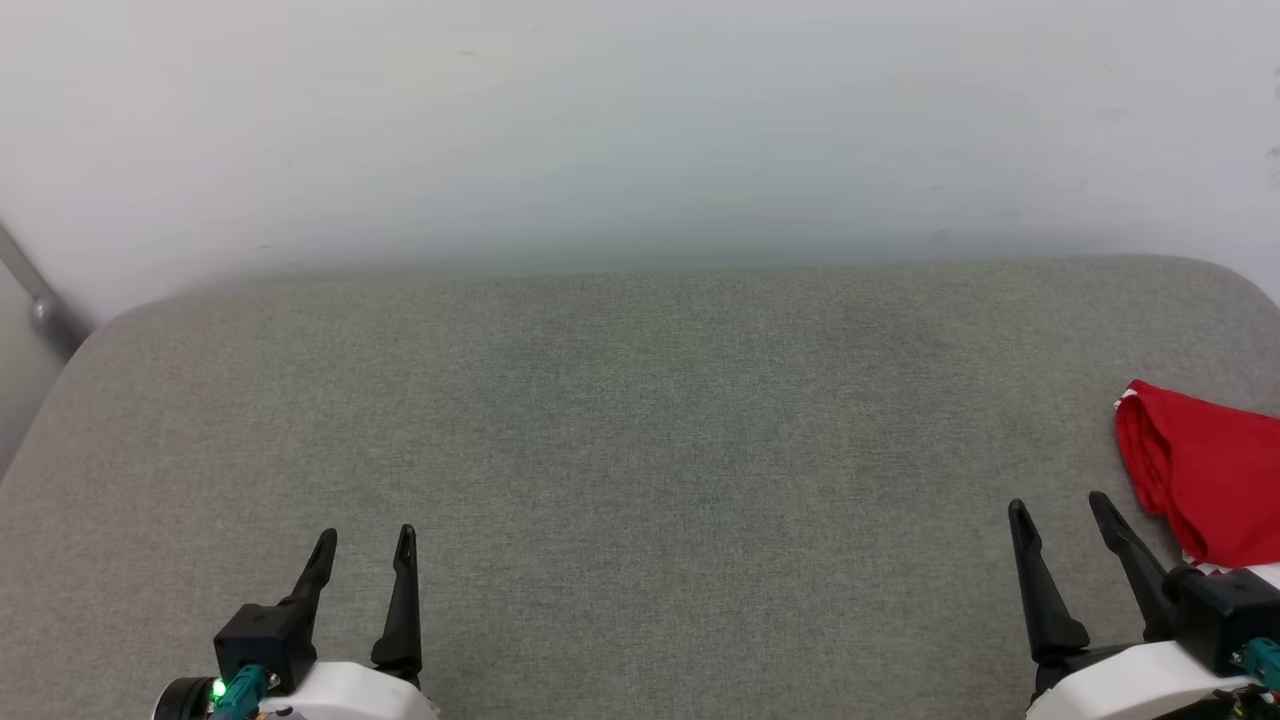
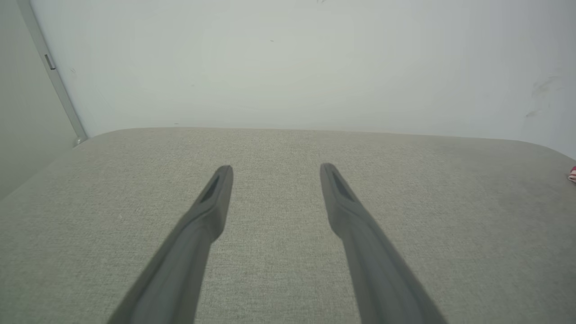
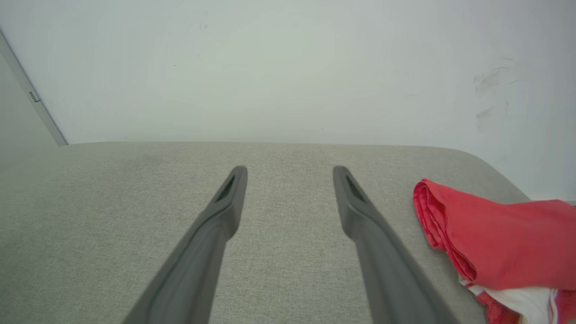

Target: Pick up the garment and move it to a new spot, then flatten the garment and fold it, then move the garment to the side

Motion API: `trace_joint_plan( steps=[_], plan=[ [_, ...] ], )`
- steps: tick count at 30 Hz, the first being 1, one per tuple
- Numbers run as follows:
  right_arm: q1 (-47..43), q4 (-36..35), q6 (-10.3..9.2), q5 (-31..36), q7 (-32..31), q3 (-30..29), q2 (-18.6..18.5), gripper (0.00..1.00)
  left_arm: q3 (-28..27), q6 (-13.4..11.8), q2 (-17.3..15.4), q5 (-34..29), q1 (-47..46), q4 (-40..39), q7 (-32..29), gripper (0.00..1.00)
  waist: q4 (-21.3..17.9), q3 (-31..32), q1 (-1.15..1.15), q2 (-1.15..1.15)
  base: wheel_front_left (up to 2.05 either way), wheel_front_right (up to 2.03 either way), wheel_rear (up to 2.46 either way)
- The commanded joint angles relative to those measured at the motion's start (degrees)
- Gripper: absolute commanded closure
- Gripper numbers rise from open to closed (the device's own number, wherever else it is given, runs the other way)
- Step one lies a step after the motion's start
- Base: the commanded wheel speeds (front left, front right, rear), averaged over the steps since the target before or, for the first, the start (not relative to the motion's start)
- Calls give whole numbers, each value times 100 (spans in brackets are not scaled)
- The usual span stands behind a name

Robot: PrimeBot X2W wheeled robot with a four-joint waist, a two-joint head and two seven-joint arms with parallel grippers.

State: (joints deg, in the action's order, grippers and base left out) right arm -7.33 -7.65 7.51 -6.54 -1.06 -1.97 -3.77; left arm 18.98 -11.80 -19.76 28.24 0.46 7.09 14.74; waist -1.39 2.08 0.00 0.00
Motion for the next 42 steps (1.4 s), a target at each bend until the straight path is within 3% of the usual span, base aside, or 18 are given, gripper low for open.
trace_joint_plan(
  steps=[1, 12, 13, 16, 42],
  plan=[
    [19, -16, -4, 12, 4, 1, 31, 0, -17, 4, 20, -2, -66, 15, 24, 0, 15, -4, 0, 0, 0, 0, 0],
    [12, 45, -4, 4, 49, -16, 47, 0, -39, 23, 22, -30, -64, -13, 41, 0, 29, -18, 0, 0, 0, 0, 0],
    [0, 38, 0, -3, 28, -12, 24, 100, -31, 22, 25, -15, -20, -3, 10, 100, 30, -19, 1, 0, 0, 0, 0],
    [-28, 152, 0, -95, 32, 11, 27, 100, -37, 46, 95, 68, 45, 77, -22, 100, 31, -22, 1, 0, 0, 0, 0],
    [446, 802, -1, -2972, -79, -39, -43, 100, -806, 660, 564, 2183, -218, 304, -663, 100, 54, -64, 1, 0, 0, 0, 0]
  ],
)
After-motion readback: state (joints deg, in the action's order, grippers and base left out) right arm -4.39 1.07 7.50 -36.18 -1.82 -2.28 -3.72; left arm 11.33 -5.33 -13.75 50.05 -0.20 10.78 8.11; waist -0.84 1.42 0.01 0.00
